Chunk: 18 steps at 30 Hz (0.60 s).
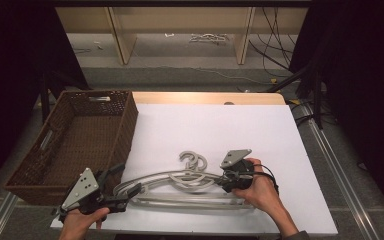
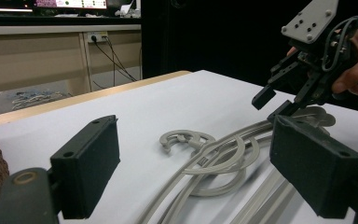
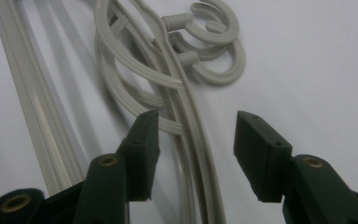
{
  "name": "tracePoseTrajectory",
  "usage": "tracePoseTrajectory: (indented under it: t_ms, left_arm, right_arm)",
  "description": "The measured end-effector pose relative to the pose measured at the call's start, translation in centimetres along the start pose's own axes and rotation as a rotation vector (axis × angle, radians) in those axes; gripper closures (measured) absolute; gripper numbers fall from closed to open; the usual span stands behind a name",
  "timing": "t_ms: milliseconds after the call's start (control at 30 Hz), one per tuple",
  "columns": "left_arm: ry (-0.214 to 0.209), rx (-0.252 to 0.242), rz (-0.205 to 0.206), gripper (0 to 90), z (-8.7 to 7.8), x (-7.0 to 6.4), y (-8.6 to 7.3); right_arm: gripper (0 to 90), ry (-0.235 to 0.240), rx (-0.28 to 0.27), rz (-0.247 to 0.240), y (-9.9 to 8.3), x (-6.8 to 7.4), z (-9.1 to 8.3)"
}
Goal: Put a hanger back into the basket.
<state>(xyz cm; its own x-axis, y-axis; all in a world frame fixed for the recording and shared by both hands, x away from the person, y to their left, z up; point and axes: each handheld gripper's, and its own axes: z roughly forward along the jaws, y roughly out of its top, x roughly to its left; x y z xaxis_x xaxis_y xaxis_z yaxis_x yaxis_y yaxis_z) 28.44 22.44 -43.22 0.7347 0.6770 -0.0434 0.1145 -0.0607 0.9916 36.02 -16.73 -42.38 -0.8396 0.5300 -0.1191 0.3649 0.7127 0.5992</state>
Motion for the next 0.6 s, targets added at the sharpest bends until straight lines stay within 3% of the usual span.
tracePoseTrajectory:
  t_ms: [333,600]
  left_arm:
    - [-0.023,0.004,0.016,15.7,0.4,-0.3,0.0]
    - [-0.023,0.018,0.014,15.7,0.4,-0.3,0.0]
  right_arm:
    - [60.0,0.089,0.104,-0.017,1.1,-0.6,2.5]
    - [63.0,0.098,0.098,0.003,1.4,-1.5,3.3]
